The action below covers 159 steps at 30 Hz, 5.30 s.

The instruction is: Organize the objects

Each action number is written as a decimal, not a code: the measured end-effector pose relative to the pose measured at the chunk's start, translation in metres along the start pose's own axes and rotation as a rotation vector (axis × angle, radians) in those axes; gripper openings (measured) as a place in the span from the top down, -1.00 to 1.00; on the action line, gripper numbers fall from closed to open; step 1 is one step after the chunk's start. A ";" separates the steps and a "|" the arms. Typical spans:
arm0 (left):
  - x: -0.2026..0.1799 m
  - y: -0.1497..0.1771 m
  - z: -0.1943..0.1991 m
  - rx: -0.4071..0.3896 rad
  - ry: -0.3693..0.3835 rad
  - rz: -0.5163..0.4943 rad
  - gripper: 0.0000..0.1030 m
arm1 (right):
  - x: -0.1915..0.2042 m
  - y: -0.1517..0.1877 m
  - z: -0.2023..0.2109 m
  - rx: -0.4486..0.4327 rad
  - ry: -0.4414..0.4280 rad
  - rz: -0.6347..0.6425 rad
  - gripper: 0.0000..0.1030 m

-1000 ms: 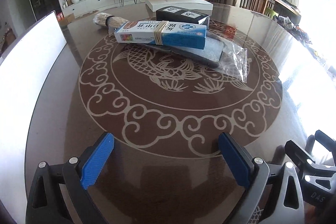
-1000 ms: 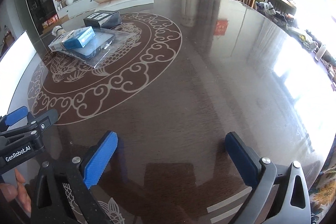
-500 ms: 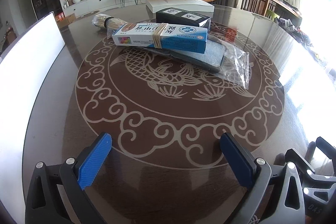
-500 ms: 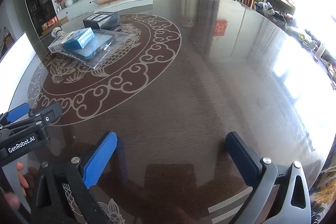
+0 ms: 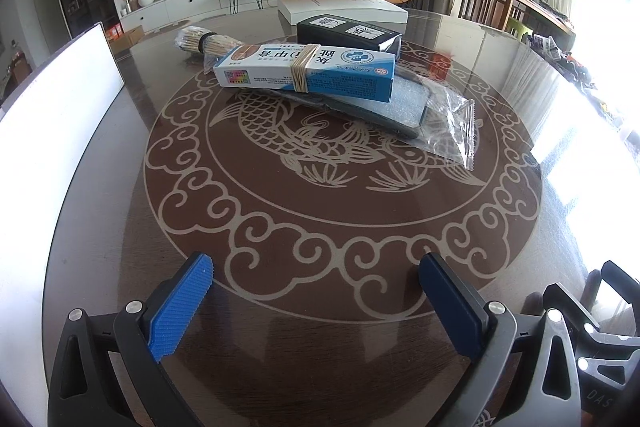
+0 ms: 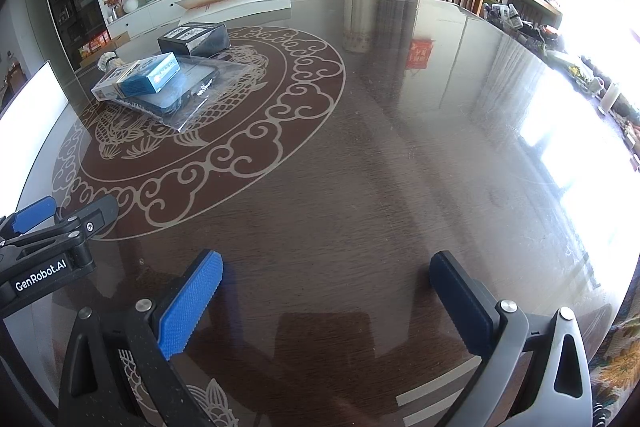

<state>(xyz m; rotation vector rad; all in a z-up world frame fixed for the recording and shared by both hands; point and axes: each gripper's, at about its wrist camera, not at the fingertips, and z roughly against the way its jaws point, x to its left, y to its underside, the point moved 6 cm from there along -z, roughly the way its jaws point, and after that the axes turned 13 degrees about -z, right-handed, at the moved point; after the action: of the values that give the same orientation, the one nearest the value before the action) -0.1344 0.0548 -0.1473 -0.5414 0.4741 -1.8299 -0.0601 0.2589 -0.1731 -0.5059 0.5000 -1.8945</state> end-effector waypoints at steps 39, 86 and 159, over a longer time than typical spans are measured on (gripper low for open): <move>0.000 0.000 0.000 0.000 0.000 0.000 -1.00 | -0.001 0.000 0.000 0.000 0.002 -0.001 -1.00; 0.000 0.000 0.000 0.000 0.000 0.000 -1.00 | -0.005 0.010 0.008 -0.022 0.047 -0.075 -1.00; 0.065 -0.094 -0.066 0.061 -0.049 0.165 -0.57 | -0.006 0.010 0.008 -0.033 0.044 -0.072 -1.00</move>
<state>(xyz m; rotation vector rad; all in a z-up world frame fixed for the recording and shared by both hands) -0.2633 0.0251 -0.1395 -0.4898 0.4159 -1.6641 -0.0465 0.2603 -0.1729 -0.5109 0.5491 -1.9724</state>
